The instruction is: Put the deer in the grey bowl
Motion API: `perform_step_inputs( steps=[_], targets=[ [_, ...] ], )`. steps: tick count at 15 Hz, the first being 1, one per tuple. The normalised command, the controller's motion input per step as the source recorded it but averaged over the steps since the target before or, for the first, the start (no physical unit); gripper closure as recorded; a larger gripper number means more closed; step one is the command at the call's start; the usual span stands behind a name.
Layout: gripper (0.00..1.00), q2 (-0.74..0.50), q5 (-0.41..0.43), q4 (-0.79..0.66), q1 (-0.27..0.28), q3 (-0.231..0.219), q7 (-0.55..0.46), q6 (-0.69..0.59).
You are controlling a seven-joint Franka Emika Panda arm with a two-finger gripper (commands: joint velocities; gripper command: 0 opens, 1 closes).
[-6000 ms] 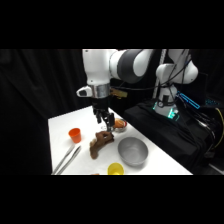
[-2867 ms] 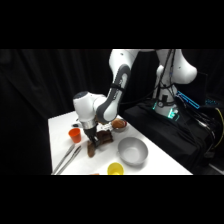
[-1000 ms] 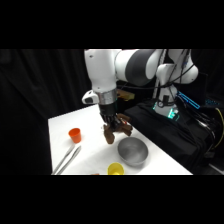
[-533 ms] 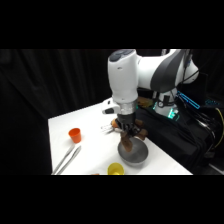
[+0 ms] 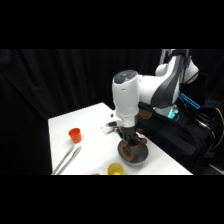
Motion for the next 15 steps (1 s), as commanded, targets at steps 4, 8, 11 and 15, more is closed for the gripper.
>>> perform_step_inputs(
  steps=[4, 8, 11, 15],
  targets=[
    [0.36, 0.09, -0.055, 0.06, -0.020, -0.026, -0.06, 0.10],
    [0.05, -0.02, -0.054, 0.05, -0.030, -0.028, -0.06, -0.02],
    [0.00, -0.17, -0.113, 0.01, -0.017, -0.038, -0.04, -0.12],
    [0.00, -0.41, -0.136, -0.07, -0.029, -0.042, 0.00, -0.27]
  ],
)
